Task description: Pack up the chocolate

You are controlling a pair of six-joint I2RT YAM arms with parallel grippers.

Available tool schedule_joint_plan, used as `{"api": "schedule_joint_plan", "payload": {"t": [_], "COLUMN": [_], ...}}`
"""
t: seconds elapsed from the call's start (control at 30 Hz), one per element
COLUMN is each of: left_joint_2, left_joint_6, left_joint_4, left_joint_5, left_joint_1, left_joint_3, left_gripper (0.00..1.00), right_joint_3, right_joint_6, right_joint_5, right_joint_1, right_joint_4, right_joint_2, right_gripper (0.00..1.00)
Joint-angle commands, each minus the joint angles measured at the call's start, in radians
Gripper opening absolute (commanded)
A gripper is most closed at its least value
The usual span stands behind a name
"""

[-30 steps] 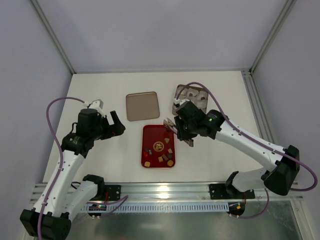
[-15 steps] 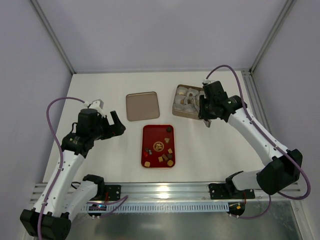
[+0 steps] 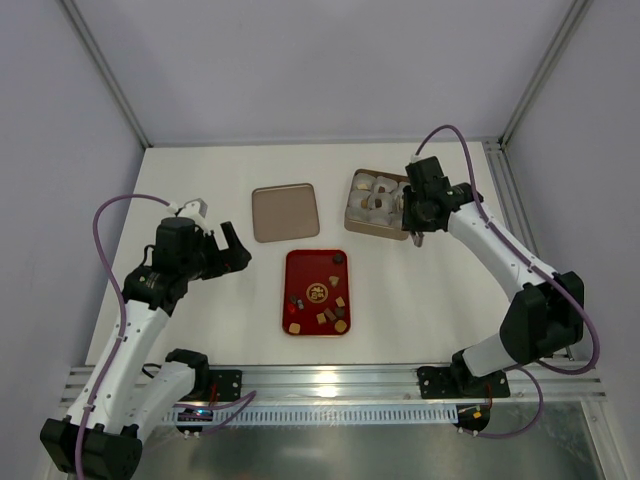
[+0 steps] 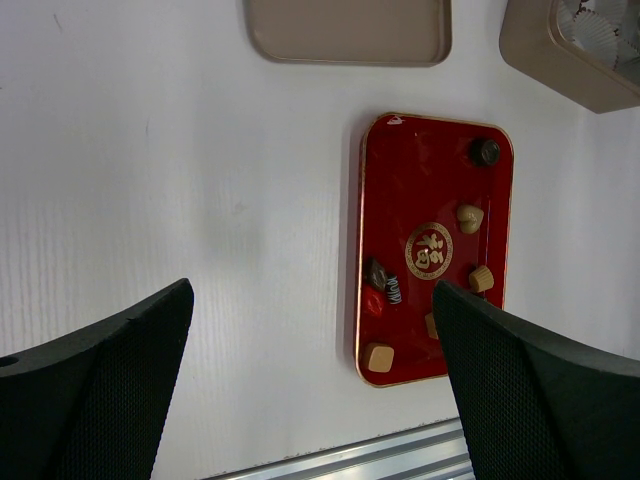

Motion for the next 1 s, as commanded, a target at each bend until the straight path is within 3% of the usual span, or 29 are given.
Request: {"api": "schedule_joint_plan", "payload": {"t": [0.0,0.97], "left_joint_2": [0.003,0.003], "left_joint_6": [-0.002,-0.003], "left_joint_4": [0.018,0.017], "left_joint_5": [0.012,0.008], "left_joint_1": [-0.002,-0.002], "left_joint_3": [0.000,0.000], "left_gripper": [1.00,1.00], "right_joint_3": [0.033,0.021], "right_joint_6": [-0.005,-0.015], "right_joint_5": [0.058,0.022], "right_joint_1": [-0.005,-0.009], "right_joint_4": [0.057,0.054], "right_joint_2": [0.001,-0.016], "right_gripper": [0.33,0.41]}}
